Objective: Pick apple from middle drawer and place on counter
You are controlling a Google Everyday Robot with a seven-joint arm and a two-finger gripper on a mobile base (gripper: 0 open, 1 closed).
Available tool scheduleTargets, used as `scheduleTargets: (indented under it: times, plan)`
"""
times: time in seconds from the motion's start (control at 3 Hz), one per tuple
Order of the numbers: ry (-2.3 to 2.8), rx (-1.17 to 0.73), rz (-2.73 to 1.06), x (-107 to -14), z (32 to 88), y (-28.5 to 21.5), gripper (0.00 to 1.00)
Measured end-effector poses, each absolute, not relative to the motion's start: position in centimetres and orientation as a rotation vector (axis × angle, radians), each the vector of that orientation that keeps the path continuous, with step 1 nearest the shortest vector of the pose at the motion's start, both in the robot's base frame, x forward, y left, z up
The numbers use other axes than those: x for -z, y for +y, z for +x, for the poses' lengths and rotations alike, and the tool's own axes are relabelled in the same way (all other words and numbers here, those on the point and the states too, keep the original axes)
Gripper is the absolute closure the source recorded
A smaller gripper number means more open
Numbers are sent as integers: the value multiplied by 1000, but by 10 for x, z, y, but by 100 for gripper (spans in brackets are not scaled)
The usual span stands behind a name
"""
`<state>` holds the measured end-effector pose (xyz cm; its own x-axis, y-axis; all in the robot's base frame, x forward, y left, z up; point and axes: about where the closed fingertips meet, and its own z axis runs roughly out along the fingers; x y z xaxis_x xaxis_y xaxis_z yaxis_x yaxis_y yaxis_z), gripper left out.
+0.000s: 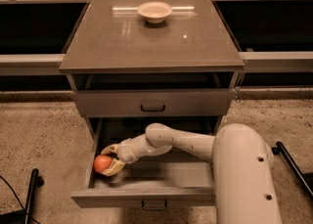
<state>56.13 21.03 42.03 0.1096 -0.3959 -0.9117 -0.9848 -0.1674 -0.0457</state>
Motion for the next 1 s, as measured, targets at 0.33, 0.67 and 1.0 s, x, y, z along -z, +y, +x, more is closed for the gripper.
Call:
scheduleTargets:
  times: [0.33,0.67,1.0]
  plan:
    - [1359,-1037,-1678,-422,561,214,34]
    - [1350,-1042,-1696,-425,556,225,39]
    - [1348,-1046,-1705,-426,553,231,57]
